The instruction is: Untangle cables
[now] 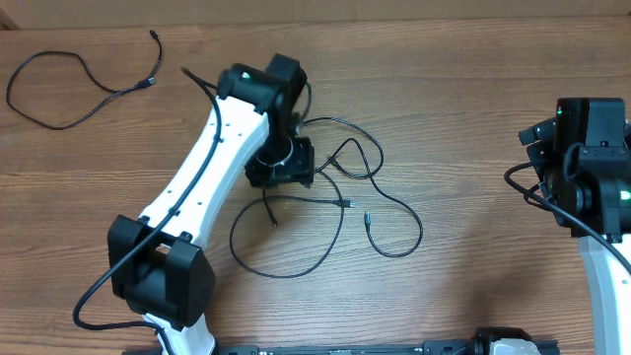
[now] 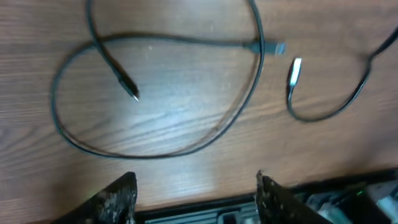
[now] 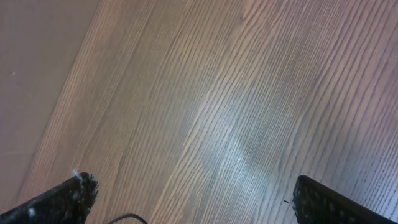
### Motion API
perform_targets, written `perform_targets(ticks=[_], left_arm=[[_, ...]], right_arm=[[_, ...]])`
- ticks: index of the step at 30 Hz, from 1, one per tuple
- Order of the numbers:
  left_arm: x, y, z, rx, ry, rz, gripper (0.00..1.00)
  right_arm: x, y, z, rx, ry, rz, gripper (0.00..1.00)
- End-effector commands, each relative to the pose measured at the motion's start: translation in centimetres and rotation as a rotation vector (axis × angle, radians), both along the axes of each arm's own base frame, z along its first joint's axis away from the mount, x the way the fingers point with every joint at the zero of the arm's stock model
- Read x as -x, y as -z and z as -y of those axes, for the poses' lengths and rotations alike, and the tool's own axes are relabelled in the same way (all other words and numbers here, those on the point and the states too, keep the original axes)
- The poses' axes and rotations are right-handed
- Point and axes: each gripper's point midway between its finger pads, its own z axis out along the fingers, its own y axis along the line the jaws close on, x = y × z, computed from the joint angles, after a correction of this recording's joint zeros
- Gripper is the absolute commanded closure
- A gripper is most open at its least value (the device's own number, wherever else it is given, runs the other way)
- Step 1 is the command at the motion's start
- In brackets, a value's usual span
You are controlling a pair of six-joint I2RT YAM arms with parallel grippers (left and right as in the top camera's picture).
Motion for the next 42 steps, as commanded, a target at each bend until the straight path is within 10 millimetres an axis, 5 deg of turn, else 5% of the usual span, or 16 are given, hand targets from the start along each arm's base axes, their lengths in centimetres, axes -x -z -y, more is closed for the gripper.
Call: perform_targets(ticks=[1,7,13,15,20,25,32,42], left_arm=[[3.3,1.7,1.7,0.009,0.138,-0.077,0.38],[5.2,1.7,3.0,-0.051,0.160,-0.068,0.27],[5.1,-2.1,0.6,-0.148,-0.011,0.085,0.15],[5.0,-3.5,-0.5,-0.160,-0.063,0.138,0.01],[6.7,-5.4,-4.2,-0.240,-0.327,0.206,0.00],[9.2,-1.8,-6.5,-0.338,-0.539,0.151,0.00],[10.7,4.7,-6.5,-0.352,-0.642,0.074,0.00],[11.8,9.9,-9.1,-0.359,-0.808,-0.017,0.00]], right_arm=[[0.0,-0.5,0.3,0.015,0.008,0.013,0.00],[0.0,-0.5,0.3,0.015,0.008,0.013,0.00],[0.0,-0.5,0.3,0.015,0.008,0.013,0.00],[0.0,-0.5,0.3,0.015,0.008,0.013,0.00],[0.0,-0.5,0.3,0.015,0.008,0.013,0.00],[0.0,-0.5,0.3,0.015,0.008,0.013,0.00],[0.0,-0.5,0.3,0.015,0.008,0.013,0.00],[0.0,-0.5,0.3,0.015,0.008,0.013,0.00]])
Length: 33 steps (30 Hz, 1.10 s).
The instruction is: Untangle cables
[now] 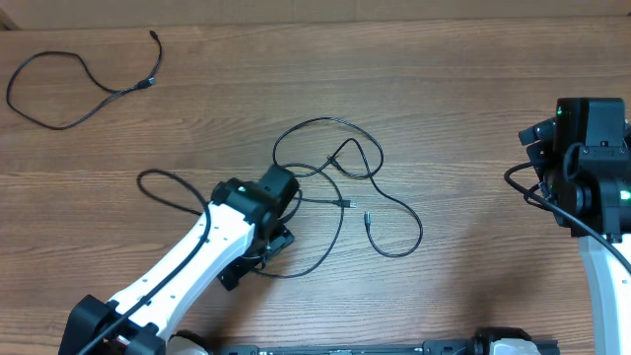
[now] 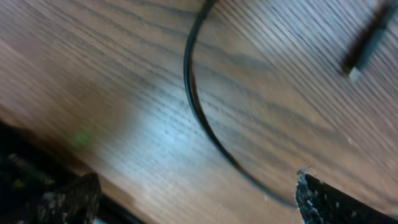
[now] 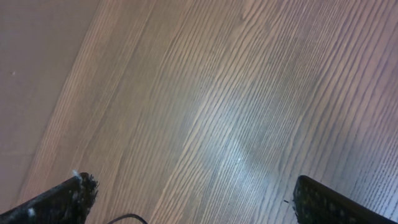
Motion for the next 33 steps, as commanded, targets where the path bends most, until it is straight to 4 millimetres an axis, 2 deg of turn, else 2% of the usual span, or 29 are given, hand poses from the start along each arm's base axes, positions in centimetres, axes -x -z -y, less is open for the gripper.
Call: perform_targets(ticks=[1,4,8,11,16,19,20,26,31,33], left_arm=[[0.9,1.9,-1.0,0.063,-0.092,-0.056,0.00],[0.5,3.3,-1.6,0.148,-0.080,-0.063,0.00],[-0.6,4.6,-1.5,0.277,0.045,-0.027,0.00],[-0.4,5.2,-0.7,0.333,0.140,-0.019,0.07],[0.3,6.0,-0.8,0.314,0.152,-0.024,0.20],[0.4,6.4,-1.7,0.262,0.145,-0.022,0.28],[0.6,6.7,-2.4,0.223,0.131,-0.026,0.28],[1.6,8.1,-3.8,0.155,0.085,-0.034,0.29],[1.9,9.1,-4.3,0.122,0.090,-0.053,0.42],[1.8,9.6,-4.4,0.114,0.088,-0.063,0.55]], right_arm=[[-0.1,-0.5,0.3,0.015,0.008,0.013,0.00],[-0.1,-0.5,0.3,0.015,0.008,0.013,0.00],[-0.1,-0.5,0.3,0.015,0.008,0.013,0.00],[0.0,-0.5,0.3,0.015,0.008,0.013,0.00],[-0.1,-0.5,0.3,0.015,0.008,0.013,0.00],[-0.1,-0.5,0.3,0.015,0.008,0.013,0.00],[-0.1,-0.5,0.3,0.015,0.008,0.013,0.00],[-0.1,-0.5,0.3,0.015,0.008,0.013,0.00],[-0.1,-0.5,0.3,0.015,0.008,0.013,0.00],[-0.1,-0.5,0.3,0.015,0.008,0.013,0.00]])
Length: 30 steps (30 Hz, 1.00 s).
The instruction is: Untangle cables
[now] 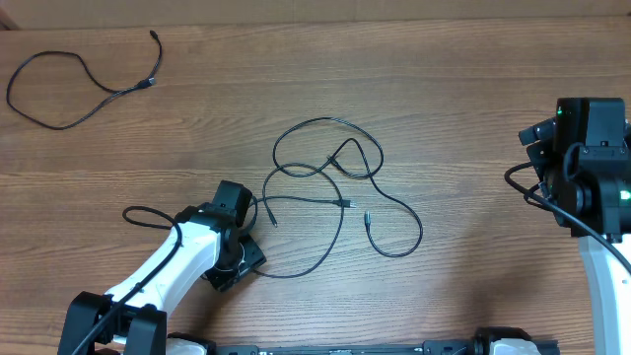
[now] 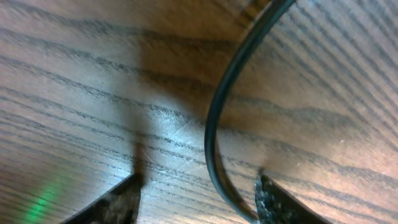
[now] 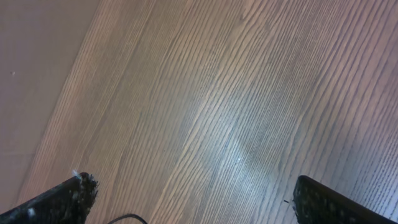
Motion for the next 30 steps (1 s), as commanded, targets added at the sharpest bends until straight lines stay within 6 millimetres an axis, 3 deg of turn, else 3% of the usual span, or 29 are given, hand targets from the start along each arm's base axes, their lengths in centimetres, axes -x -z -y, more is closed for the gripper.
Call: perform_targets(ticks=[1,2,5,10,14,17,20,28,29,30], left_arm=[[1.2,2.6,-1.5,-0.087,0.006,-0.053,0.57],[1.2,3.0,-1.5,-0.094,-0.008,-0.061,0.71],[1.0,3.3,-1.5,-0.094,-0.010,-0.061,0.96],[-0.4,2.5,-1.5,-0.108,0.005,-0.027,0.96],[-2.7,-0.5,-2.9,-0.200,-0.007,-0.017,0.96],[-4.9,-4.8,-4.9,-0.314,-0.015,-0.006,0.96],[-7.4,-10.4,-6.2,-0.398,-0.025,0.040,0.96],[-13.3,-24.7,-6.0,-0.387,-0.038,0.336,0.96],[-14.8,-29.3,-6.2,-0.366,-0.048,0.467,0.95],[-15.3,-31.0,-6.5,-0.359,-0.054,0.519,0.95]], right_arm=[[-0.1,-0.5,0.3,0.014,0.008,0.013,0.00],[-0.1,-0.5,0.3,0.014,0.008,0.013,0.00],[-0.1,-0.5,0.3,0.014,0.008,0.013,0.00],[-0.1,-0.5,0.3,0.014,0.008,0.013,0.00],[-0.1,-0.5,0.3,0.015,0.008,0.013,0.00],[-0.1,-0.5,0.3,0.014,0.008,0.013,0.00],[-0.1,-0.5,0.3,0.014,0.008,0.013,0.00],[-0.1,-0.5,0.3,0.014,0.008,0.013,0.00],[-0.1,-0.5,0.3,0.014,0.008,0.013,0.00],[-0.1,-0.5,0.3,0.014,0.008,0.013,0.00]])
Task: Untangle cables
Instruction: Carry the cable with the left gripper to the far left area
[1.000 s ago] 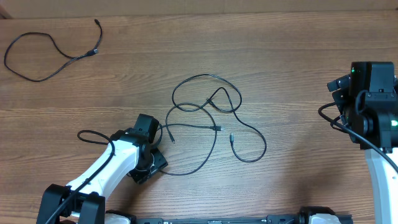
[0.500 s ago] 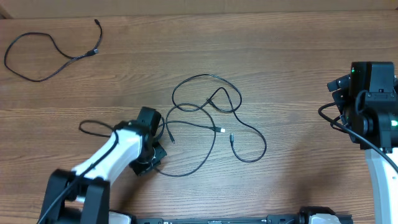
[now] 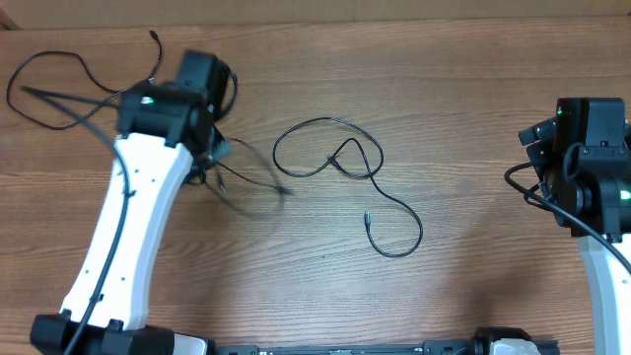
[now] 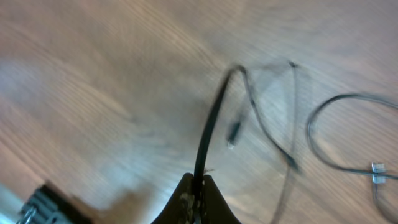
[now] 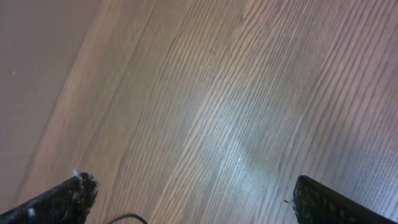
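Observation:
My left gripper point(image 4: 199, 186) is shut on a black cable point(image 4: 212, 118), which rises from between the jaws and blurs further out. Overhead, the left gripper point(image 3: 209, 156) is at the back left, and the held cable point(image 3: 251, 192) trails right in a blurred loop. A second black cable point(image 3: 330, 123) lies alone in the middle, its loop at the back and its plug end toward the front. My right gripper point(image 5: 193, 193) is open over bare wood at the right.
A third black cable point(image 3: 61, 54) lies at the far back-left corner, close behind the left arm point(image 3: 128, 217). The right arm point(image 3: 587, 158) stands at the table's right edge. The wooden table point(image 3: 473, 99) shows bare wood between the middle cable and the right arm.
My left gripper was open and low at the front left with a cable loop between its fingers. Now it is shut on that cable at the back left, which no longer crosses the middle cable.
My left gripper was open above two crossed cables in the middle. Then it was open at the tangle's front-left loop, then low with that cable between its fingers. Now it holds that cable to the left, apart from the other. The right arm stayed still.

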### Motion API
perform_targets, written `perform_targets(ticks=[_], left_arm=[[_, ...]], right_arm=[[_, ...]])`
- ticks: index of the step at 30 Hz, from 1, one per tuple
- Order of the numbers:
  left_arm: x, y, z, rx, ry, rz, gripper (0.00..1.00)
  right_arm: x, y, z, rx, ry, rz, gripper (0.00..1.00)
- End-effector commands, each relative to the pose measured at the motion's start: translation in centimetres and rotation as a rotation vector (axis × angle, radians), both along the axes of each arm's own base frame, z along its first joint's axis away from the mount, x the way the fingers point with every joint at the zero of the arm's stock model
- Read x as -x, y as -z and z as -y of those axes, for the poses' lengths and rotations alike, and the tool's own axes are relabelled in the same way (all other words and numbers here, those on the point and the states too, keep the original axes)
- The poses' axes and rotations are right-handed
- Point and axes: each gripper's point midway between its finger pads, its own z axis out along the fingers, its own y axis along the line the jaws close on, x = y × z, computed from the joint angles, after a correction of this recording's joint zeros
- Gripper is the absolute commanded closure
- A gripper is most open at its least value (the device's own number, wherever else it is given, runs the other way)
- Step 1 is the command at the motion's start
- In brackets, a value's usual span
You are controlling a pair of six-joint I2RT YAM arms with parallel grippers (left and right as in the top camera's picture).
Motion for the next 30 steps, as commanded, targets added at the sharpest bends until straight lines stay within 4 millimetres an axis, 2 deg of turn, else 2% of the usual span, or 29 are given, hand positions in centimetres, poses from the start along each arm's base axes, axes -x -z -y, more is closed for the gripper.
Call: perform_targets(ticks=[1,5,8,10,16,21,24,26,30], left_arm=[[-2.3,-7.8,-1.7,-0.023,0.017,0.228,0.95],[-2.9,-13.2,-3.5,0.001,-0.016,0.392,0.95],[-2.7,-15.4,-5.0,0.017,-0.060,0.466,0.95],[-2.6,-15.9,-6.2,0.010,-0.094,0.485,0.96],[-2.5,-15.5,-9.1,0.025,-0.180,0.483,0.95],[-3.5,-14.8,-8.4,0.223,-0.141,0.488,0.95],[-4.0,-14.1,-8.4,0.236,-0.055,0.456,0.96],[-4.6,-12.9,-9.2,0.173,-0.001,0.400,0.96],[-5.2,-9.7,-8.9,0.194,0.058,0.268,0.96]], right_arm=[[0.0,-0.4,0.3,0.015,0.008,0.012,0.00],[0.0,-0.4,0.3,0.015,0.008,0.012,0.00],[0.0,-0.4,0.3,0.015,0.008,0.012,0.00],[0.0,-0.4,0.3,0.015,0.008,0.012,0.00],[0.0,-0.4,0.3,0.015,0.008,0.012,0.00],[0.0,-0.4,0.3,0.015,0.008,0.012,0.00],[0.0,-0.4,0.3,0.015,0.008,0.012,0.00],[0.0,-0.4,0.3,0.015,0.008,0.012,0.00],[0.0,-0.4,0.3,0.015,0.008,0.012,0.00]])
